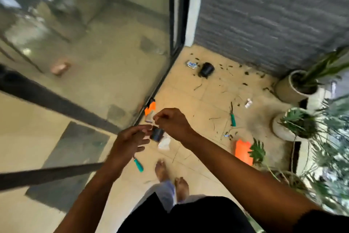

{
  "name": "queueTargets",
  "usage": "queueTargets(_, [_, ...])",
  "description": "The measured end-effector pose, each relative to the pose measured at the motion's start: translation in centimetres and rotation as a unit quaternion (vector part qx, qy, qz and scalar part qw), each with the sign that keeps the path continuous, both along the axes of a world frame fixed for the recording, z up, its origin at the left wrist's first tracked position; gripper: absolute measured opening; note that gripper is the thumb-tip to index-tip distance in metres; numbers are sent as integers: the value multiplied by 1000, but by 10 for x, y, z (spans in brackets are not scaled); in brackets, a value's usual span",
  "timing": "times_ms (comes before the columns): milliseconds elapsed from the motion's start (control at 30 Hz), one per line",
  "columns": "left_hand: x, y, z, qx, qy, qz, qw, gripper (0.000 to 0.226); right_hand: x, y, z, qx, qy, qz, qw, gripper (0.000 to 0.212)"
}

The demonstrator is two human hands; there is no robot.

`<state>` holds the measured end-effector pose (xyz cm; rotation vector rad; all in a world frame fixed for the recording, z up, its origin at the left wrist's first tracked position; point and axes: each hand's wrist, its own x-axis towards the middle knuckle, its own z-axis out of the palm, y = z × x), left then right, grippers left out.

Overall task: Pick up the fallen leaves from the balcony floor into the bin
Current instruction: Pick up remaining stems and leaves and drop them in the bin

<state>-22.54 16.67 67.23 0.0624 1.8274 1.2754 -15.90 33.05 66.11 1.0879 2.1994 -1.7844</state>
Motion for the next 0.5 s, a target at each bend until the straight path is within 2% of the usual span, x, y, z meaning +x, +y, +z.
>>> queueTargets(100, [-24, 50, -3, -7, 16, -76, 997, 26, 1, 41, 3, 7, 6, -53, 999, 13])
queueTargets(267, [-56, 125, -8, -12, 35, -186, 982, 22, 10, 105, 9, -26, 13, -154, 988, 13])
queueTargets(367, [-70, 171, -16, -14, 34, -248, 968, 22, 19, 144, 7, -32, 20, -242, 970, 16])
queueTargets(500, [-75, 225, -20, -19, 37, -310, 950, 22, 26, 182, 5, -47, 33, -310, 949, 19])
